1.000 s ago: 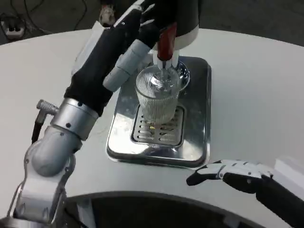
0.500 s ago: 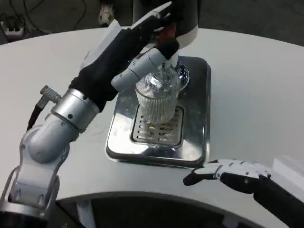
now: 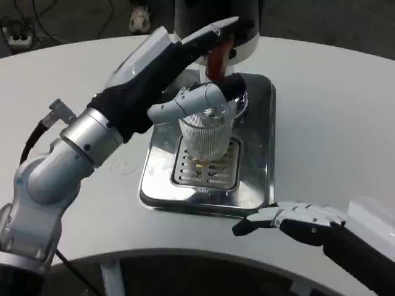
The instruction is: Grasp the cup under the faucet to collect the drink, then remove the cup.
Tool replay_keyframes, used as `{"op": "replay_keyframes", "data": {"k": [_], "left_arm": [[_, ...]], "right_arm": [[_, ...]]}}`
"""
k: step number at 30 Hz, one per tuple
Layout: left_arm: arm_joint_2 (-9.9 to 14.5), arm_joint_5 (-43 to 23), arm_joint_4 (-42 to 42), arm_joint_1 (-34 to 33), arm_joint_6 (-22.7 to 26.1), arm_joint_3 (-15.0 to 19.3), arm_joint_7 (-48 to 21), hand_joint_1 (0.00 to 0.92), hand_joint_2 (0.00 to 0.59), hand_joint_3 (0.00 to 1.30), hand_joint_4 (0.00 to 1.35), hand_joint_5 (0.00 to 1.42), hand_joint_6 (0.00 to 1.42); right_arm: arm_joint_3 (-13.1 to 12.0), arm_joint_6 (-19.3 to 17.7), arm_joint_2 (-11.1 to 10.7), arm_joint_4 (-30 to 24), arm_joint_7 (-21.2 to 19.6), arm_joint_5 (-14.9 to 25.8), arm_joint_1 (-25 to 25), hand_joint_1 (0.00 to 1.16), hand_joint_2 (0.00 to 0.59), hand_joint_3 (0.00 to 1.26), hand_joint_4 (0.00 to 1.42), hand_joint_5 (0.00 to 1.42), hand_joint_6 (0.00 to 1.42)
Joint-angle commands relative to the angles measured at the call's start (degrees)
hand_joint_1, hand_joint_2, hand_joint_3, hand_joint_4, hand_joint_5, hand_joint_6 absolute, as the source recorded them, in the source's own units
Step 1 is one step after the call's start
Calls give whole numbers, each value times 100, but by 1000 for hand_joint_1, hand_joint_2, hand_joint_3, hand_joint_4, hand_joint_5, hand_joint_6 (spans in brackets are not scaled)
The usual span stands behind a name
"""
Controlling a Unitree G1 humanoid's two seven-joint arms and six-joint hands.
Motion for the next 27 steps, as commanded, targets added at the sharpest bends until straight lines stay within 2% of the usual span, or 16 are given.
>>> {"op": "replay_keyframes", "data": {"k": [1,8,18,21,23,25,27], "left_arm": [[134,254,-38,60,-202,-159,-113,0,72,166,157,224,108],[373,803,-270,255,-438,-312,40,0,73,166,147,213,83],[538,1095,-267,377,-529,-422,172,0,79,170,147,212,76],[551,1071,-268,380,-499,-396,159,0,79,173,146,212,74],[561,1002,-313,388,-450,-349,133,0,80,175,135,212,64],[576,968,-313,382,-423,-322,121,0,82,175,134,209,62],[590,961,-308,377,-416,-316,115,0,84,174,134,206,61]], "right_arm": [[36,65,57,-71,-23,-38,-26,520,448,299,216,155,128],[173,99,178,-71,3,-199,-51,521,448,299,225,155,128],[205,153,261,-71,43,-341,-17,525,448,299,236,155,128],[231,214,362,-71,-23,-490,58,690,372,282,239,187,169],[327,142,504,-71,-146,-850,33,845,307,263,242,213,210],[519,177,698,-71,-367,-1251,-31,911,249,248,253,229,237],[680,263,862,-37,-528,-1477,-83,926,243,246,246,231,248]]}}
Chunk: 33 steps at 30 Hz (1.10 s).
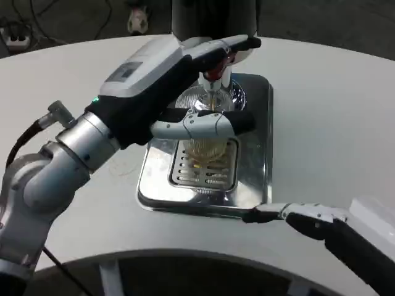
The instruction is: Grasp the cup under the faucet to collect the drink, then remove the cup.
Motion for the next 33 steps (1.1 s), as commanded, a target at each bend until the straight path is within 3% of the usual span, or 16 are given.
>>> {"op": "replay_keyframes", "data": {"k": [1,7,15,24,31,33], "left_arm": [[121,14,-21,231,32,-92,-231,0,83,172,134,205,61],[138,-59,-43,229,86,-73,-267,0,79,168,133,202,59],[122,-13,-63,238,75,-110,-239,0,93,166,133,201,58],[141,83,-120,272,70,-159,-235,0,111,173,133,200,58],[117,95,-111,293,96,-141,-173,0,128,175,133,200,58],[123,112,-93,288,102,-144,-151,0,141,175,133,200,58]], "right_arm": [[373,134,424,40,-476,-536,-125,932,221,227,203,192,219],[743,317,1059,634,-1144,-710,-348,903,177,138,95,80,162],[1076,659,2123,1563,-2070,-179,-550,893,166,86,53,46,165],[1438,510,2670,2661,-2964,-55,-974,895,161,59,45,39,178],[1758,146,3038,3665,-3708,17,-1412,897,158,54,43,39,179],[1741,-33,3294,4187,-4062,210,-1638,895,163,45,42,48,180]]}}
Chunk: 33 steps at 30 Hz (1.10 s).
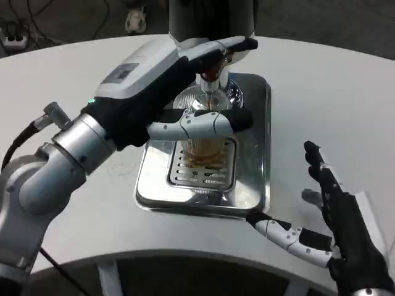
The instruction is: Grasp the cup under the faucet to collect the drink, then remove the cup.
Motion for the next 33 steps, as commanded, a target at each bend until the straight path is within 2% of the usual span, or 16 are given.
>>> {"op": "replay_keyframes", "data": {"k": [1,4,10,15,21,26,33], "left_arm": [[57,189,37,199,30,-157,-117,0,141,177,133,200,58],[91,213,69,179,-4,-172,-120,0,141,184,132,188,47],[172,271,69,137,-68,-158,-145,0,140,184,126,186,44],[213,258,86,135,-89,-124,-147,0,140,187,124,185,43],[210,216,129,133,-96,-84,-117,0,137,192,127,185,43],[195,208,116,122,-69,-75,-121,0,136,193,131,185,43],[162,187,110,117,-7,-60,-112,0,136,187,133,185,42]], "right_arm": [[7,-386,419,891,-631,311,-394,894,164,44,42,50,180],[71,-550,470,1418,-1029,399,-761,893,166,43,49,69,194],[220,-663,499,2070,-1483,558,-1365,892,166,51,62,74,198],[309,-728,484,2272,-1657,673,-1552,887,164,52,64,74,199],[434,-791,449,2146,-1789,670,-1610,887,165,52,73,84,200],[483,-880,429,2336,-1839,682,-1754,883,163,52,74,85,200],[468,-1429,460,3351,-2045,734,-2293,870,151,54,74,86,183]]}}
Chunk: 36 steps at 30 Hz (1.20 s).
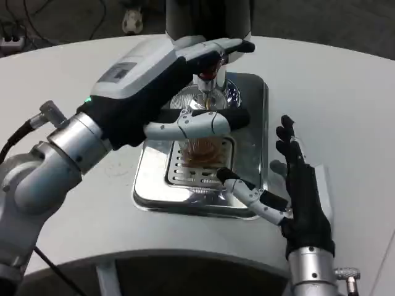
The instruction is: Grasp the cup under the faucet to collect the drink, then remove the cup.
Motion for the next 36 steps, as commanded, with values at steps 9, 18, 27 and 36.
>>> {"op": "replay_keyframes", "data": {"k": [9,18,27,36], "left_arm": [[23,64,85,106,164,-63,-100,0,138,167,133,185,42],[5,75,149,50,190,-84,-71,0,143,166,133,185,42],[15,79,332,-15,124,-85,-40,0,144,166,133,185,42],[49,110,476,-89,69,-80,24,0,147,166,133,185,42]], "right_arm": [[-112,-955,411,1538,-422,-37,-1015,863,131,62,84,97,168],[-135,-1167,450,2134,-484,-152,-1469,860,131,62,74,75,130],[-210,-1382,463,2890,-632,-140,-2008,864,132,62,65,62,128],[-227,-1548,533,3499,-807,-124,-2430,870,138,61,63,61,128]]}}
